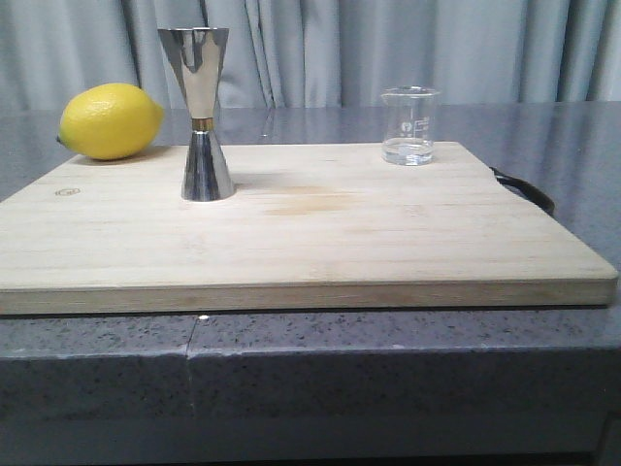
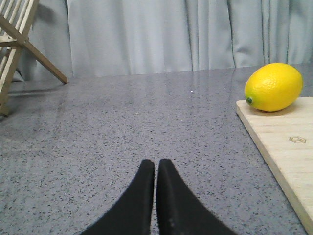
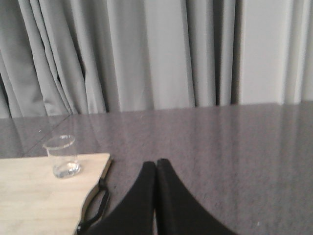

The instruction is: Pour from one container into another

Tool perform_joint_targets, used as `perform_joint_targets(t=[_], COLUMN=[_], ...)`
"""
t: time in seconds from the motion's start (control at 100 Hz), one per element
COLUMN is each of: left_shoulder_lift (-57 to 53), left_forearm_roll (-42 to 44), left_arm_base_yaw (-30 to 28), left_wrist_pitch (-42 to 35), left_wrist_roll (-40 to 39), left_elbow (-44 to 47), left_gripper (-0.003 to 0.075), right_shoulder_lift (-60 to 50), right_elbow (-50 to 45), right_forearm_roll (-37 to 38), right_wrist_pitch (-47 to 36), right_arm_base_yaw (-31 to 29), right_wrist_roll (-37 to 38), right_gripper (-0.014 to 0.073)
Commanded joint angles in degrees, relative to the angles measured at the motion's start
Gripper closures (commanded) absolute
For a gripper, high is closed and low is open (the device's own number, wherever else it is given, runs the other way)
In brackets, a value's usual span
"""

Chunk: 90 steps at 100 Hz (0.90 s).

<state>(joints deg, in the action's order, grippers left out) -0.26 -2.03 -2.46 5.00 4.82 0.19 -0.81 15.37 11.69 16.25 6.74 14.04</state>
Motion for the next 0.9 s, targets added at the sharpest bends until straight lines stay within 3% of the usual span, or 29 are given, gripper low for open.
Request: perform_joint_targets(t=[0.0,0.5,0.73,0.89], left_shoulder_lift=[-1.4,-1.4,-1.4,-1.4], left_forearm_roll=[-0.1,-0.1,-0.1,-0.1], left_arm_base_yaw=[-0.1,-0.1,-0.1,-0.1], left_wrist_pitch=[-4.1,-4.1,-4.1,-4.1], left_wrist_roll=[-0.7,-0.7,-0.7,-0.7], left_elbow=[2.0,2.0,2.0,2.0], left_gripper=[0.0739,0.0739,0.0739,0.0739], right_shoulder_lift=[-0.1,-0.9,-0.9,-0.9], right_elbow=[-2.5,-9.4,-17.7,-17.7], right_forearm_roll=[-0.6,-1.8,-4.9,-5.8], right_wrist_pitch=[-6.4,-11.0,-14.9,-12.4], right_arm_base_yaw=[-0.2,-0.2,-0.2,-0.2], right_wrist_roll=[3.3,3.9,3.9,4.2], right_gripper=[0.0662,0.0662,0.0662,0.0662])
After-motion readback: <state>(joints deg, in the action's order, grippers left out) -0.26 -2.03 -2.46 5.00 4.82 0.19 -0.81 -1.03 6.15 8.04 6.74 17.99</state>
